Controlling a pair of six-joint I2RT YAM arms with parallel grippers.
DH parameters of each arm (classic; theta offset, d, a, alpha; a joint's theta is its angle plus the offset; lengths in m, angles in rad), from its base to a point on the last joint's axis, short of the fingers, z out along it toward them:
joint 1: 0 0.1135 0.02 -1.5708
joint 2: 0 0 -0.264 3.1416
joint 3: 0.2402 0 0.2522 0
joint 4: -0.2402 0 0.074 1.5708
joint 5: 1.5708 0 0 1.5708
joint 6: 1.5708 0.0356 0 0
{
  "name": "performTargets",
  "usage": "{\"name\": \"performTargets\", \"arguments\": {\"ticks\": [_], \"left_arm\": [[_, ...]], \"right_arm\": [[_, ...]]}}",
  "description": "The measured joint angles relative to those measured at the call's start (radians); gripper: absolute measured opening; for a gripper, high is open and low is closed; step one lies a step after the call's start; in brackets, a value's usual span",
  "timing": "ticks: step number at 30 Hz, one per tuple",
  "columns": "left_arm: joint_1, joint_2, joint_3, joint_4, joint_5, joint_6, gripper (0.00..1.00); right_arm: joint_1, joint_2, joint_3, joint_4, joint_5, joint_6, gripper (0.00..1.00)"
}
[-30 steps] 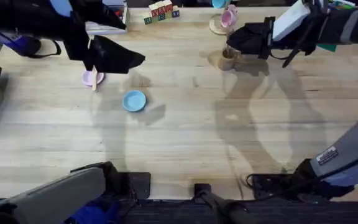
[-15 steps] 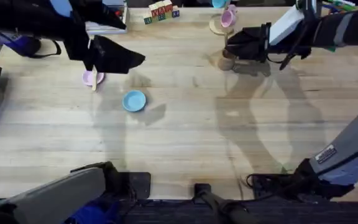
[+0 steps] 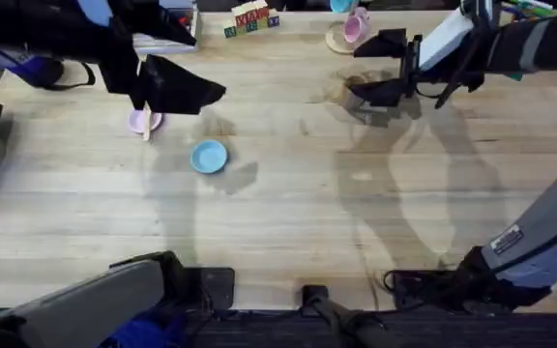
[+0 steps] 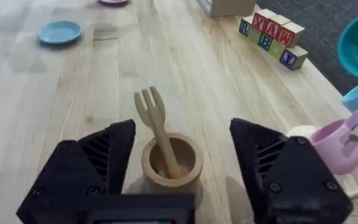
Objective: Pick up a utensil and set it on the pink plate, then put the other utensil in the container.
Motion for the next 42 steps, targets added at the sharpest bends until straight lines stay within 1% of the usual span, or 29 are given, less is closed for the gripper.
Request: {"name": "performTargets", "arguments": {"ticks": [3,9,13,18,20,22,24,28,32,35,40,42], "left_arm": [[0.0,0.0,0.0,-0.004,0.0,0.0,0.995],[0.0,0.0,0.0,-0.007,0.0,0.0,0.995],[0.0,0.0,0.0,-0.007,0.0,0.0,0.995],[0.0,0.0,0.0,-0.007,0.0,0.0,0.995],[0.0,0.0,0.0,-0.008,0.0,0.0,0.995],[0.0,0.0,0.0,-0.008,0.0,0.0,0.995],[0.0,0.0,0.0,-0.01,0.0,0.0,0.995],[0.0,0.0,0.0,-0.02,0.0,0.0,0.995],[0.0,0.0,0.0,-0.029,0.0,0.0,0.995],[0.0,0.0,0.0,-0.029,0.0,0.0,0.995],[0.0,0.0,0.0,-0.029,0.0,0.0,0.995],[0.0,0.0,0.0,-0.029,0.0,0.0,0.995]], "right_arm": [[0.0,0.0,0.0,0.0,0.0,0.001,0.902],[0.0,0.0,0.0,0.001,0.0,0.023,0.988],[0.0,0.0,0.002,0.001,0.0,0.094,0.995],[0.0,-0.003,0.054,0.0,0.001,0.256,0.996],[0.0,-0.023,0.068,-0.009,0.004,0.313,0.996],[0.0,-0.066,0.07,-0.054,0.026,0.356,0.996],[0.002,-0.126,0.072,-0.143,0.088,0.385,0.996],[0.024,-0.275,0.074,-0.329,0.284,0.418,0.996],[0.074,-0.432,0.075,-0.44,0.45,0.433,0.996],[0.094,-0.551,0.075,-0.519,0.511,0.462,0.996],[0.084,-0.72,0.077,-0.668,0.562,0.508,0.995],[0.079,-0.781,0.078,-0.732,0.605,0.527,0.996]]}}
